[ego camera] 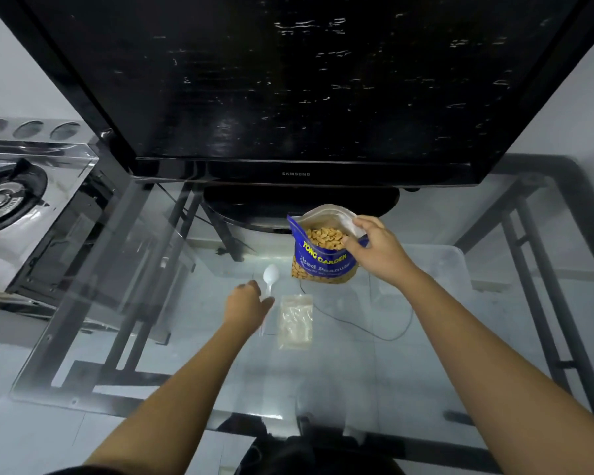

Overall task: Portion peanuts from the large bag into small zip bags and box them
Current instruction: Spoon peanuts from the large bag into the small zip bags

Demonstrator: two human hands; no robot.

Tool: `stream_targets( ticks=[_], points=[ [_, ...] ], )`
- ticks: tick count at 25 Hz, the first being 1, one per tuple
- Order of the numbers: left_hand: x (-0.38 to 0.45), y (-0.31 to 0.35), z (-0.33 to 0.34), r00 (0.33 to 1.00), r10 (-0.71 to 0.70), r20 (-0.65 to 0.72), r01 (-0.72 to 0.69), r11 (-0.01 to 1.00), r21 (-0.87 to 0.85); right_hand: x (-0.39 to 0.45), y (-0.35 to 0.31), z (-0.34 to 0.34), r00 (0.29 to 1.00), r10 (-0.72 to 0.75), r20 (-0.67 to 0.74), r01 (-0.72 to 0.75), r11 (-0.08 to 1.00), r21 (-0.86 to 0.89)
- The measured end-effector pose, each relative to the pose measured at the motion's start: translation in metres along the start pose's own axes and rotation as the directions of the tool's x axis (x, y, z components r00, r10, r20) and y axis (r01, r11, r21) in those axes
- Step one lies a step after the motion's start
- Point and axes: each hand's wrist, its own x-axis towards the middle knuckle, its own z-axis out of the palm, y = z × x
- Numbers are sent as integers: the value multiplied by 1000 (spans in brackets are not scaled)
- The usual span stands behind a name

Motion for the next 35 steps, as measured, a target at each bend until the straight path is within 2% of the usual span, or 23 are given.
stream_targets(
  ticks=[3, 6, 7, 9, 10, 12, 14, 16, 18, 19, 21, 22, 23, 24, 27, 29, 31, 32, 34, 35],
  points=[
    [-9, -5, 25, 1000, -7, -5, 7, 999, 47, 0, 1, 1, 1000, -2, 4, 2, 1000, 10],
    [-10, -3, 27, 999, -34, -37, 35, 999, 25, 0, 2, 2, 1000, 5, 9, -5, 999, 34],
    [-9, -2, 22, 997, -52, -59, 50, 998, -32, 0, 2, 1, 1000, 4, 13, -5, 999, 43],
    [-4, 2, 2, 984, -96, -149, 55, 965, -255, -1, 3, 1, 1000, -2, 19, 1, 999, 54],
    [0, 6, -13, 970, -112, -215, 16, 915, -403, -1, 3, 1, 1000, -5, 18, 4, 999, 54],
    [5, 19, -50, 941, -119, -317, -126, 746, -654, -2, 2, 1, 1000, -8, 15, 8, 998, 63],
    [7, 35, -86, 940, -7, -341, -271, 593, -758, -2, 1, 1, 1000, -5, 11, 4, 997, 75],
    [7, 51, -108, 927, 120, -356, -364, 524, -770, -2, 1, 2, 1000, -4, 1, 4, 997, 71],
    [10, 62, -112, 899, 178, -399, -429, 530, -731, -2, 1, 1, 1000, -7, 0, 7, 997, 76],
    [11, 67, -111, 872, 204, -445, -476, 565, -674, -2, 0, 1, 1000, -10, 4, 10, 997, 80],
    [13, 78, -106, 779, 328, -534, -593, 663, -457, -2, 0, 1, 1000, -13, 9, 12, 997, 74],
    [16, 84, -104, 734, 410, -542, -635, 698, -331, -2, 1, 1, 1000, -12, 10, 11, 997, 72],
    [19, 90, -101, 715, 470, -517, -649, 721, -242, -1, 1, 1, 1000, -10, 14, 9, 997, 75],
    [24, 95, -98, 733, 488, -473, -633, 745, -211, -1, 2, 0, 1000, -9, 19, 8, 997, 81],
    [37, 96, -91, 871, 335, -361, -458, 820, -344, 0, 2, 1, 999, -12, 33, 10, 998, 67],
    [41, 92, -90, 908, 236, -347, -378, 819, -432, 0, 1, 0, 999, -2, 47, 0, 998, 59],
    [33, 88, -89, 904, 205, -375, -379, 790, -483, -1, 1, 0, 999, -25, 42, 23, 999, 40],
    [28, 84, -88, 897, 171, -408, -385, 756, -529, -4, 1, 1, 998, -59, -6, 59, 998, 18],
    [13, 70, -77, 867, 73, -493, -409, 669, -620, -20, 5, 10, 968, -146, -203, 143, 989, -29],
    [6, 59, -66, 846, 69, -528, -441, 648, -621, -33, 10, 19, 936, -191, -296, 188, 981, -39]
  ],
)
